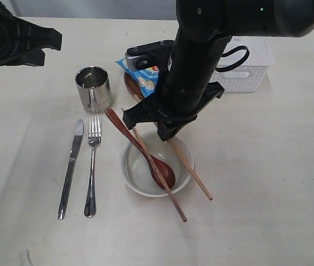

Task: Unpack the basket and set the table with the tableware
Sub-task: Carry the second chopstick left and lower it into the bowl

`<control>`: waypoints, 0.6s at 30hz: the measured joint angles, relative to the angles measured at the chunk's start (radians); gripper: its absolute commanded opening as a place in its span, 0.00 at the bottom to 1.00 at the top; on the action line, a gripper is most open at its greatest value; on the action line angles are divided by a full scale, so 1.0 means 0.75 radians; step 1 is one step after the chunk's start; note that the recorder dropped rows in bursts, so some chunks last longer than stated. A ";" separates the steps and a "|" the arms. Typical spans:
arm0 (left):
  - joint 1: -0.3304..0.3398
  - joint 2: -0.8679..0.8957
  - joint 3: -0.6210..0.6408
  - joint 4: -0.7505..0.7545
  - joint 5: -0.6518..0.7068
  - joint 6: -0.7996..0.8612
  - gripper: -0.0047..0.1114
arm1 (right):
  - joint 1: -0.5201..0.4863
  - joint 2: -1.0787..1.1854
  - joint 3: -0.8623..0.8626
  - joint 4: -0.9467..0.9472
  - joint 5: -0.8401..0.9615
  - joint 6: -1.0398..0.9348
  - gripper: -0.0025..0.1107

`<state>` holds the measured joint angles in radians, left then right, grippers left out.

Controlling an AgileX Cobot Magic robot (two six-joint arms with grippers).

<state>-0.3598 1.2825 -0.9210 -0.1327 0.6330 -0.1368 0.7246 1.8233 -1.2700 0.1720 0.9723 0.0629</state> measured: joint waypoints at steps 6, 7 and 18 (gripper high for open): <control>0.000 0.000 0.000 0.000 0.000 0.000 0.04 | 0.000 0.000 0.030 0.033 -0.035 0.000 0.02; 0.000 0.000 0.000 0.000 0.000 0.000 0.04 | 0.000 0.000 0.046 0.038 -0.050 0.000 0.02; 0.000 0.000 0.000 0.000 0.000 0.000 0.04 | 0.020 0.000 0.100 0.042 -0.148 0.000 0.02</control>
<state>-0.3598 1.2825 -0.9210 -0.1327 0.6330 -0.1368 0.7397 1.8233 -1.1948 0.2034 0.8609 0.0629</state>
